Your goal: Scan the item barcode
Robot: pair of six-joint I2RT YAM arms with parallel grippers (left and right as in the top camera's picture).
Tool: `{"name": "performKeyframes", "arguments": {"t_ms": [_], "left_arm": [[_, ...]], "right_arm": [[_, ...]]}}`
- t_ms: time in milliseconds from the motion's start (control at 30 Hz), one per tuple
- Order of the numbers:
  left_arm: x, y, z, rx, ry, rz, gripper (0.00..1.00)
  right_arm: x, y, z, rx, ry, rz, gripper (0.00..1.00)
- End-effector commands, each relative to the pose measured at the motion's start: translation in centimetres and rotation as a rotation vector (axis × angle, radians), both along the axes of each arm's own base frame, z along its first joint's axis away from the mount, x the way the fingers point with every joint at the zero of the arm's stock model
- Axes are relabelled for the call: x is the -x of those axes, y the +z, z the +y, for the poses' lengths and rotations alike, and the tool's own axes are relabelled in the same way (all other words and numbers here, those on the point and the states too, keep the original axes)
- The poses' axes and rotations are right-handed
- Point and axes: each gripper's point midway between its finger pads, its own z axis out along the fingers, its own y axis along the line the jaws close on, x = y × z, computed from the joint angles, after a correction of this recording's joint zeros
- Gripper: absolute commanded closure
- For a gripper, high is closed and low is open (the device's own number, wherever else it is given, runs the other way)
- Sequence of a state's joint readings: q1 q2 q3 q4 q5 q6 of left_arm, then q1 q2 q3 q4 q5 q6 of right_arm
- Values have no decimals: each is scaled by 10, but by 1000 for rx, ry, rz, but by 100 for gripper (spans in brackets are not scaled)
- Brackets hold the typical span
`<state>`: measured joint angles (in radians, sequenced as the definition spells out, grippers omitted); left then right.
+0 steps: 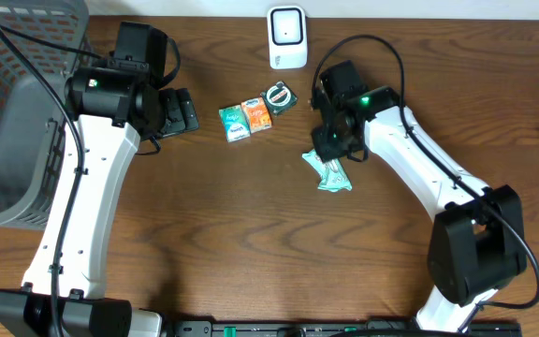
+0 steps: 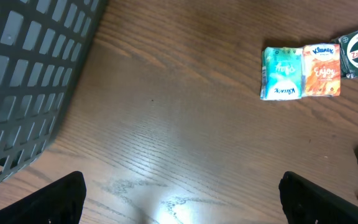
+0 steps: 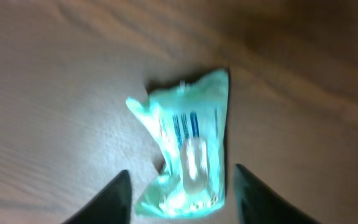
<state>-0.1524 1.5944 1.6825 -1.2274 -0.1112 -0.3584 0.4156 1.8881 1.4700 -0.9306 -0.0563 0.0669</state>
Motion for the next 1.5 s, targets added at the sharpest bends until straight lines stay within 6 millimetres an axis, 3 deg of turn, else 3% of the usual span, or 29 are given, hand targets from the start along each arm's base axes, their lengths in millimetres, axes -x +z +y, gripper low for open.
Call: {"name": "performKeyframes", "arguments": {"t_ms": [0, 200, 367, 400, 500, 633, 800, 833, 900, 933, 1033, 1200, 1367, 1467], "left_arm": [[0, 5, 3, -14, -2, -13, 2], [0, 5, 3, -14, -2, -13, 2], [0, 5, 3, -14, -2, -13, 2], [0, 5, 3, -14, -2, -13, 2], [0, 5, 3, -14, -2, -13, 2], [0, 5, 3, -14, -2, -13, 2], [0, 5, 3, -14, -2, -14, 3], [0, 5, 3, -14, -2, -13, 2], [0, 5, 3, -14, -2, -13, 2], [0, 5, 3, -14, -2, -14, 2], [0, 5, 3, -14, -2, -13, 2], [0, 5, 3, -14, -2, -14, 2], [0, 5, 3, -14, -2, -13, 2], [0, 5, 3, -14, -2, -13, 2]], "right_arm": [[3, -21, 2, 21, 3, 56, 41], [11, -50, 1, 55, 5, 133, 46], [15, -64, -1, 71, -9, 173, 61], [16, -64, -1, 72, -17, 176, 71], [17, -64, 0, 72, -16, 178, 69], [20, -67, 0, 77, -11, 184, 55], [24, -74, -1, 78, -17, 191, 55], [25, -75, -1, 79, -22, 193, 59], [28, -80, -1, 79, -26, 196, 76], [29, -81, -2, 80, -26, 197, 99], [28, -81, -2, 78, -28, 194, 99], [8, -58, 5, 55, -45, 118, 99], [-37, 3, 7, 53, -70, -104, 99], [-54, 29, 14, 10, -74, -192, 99]]}}
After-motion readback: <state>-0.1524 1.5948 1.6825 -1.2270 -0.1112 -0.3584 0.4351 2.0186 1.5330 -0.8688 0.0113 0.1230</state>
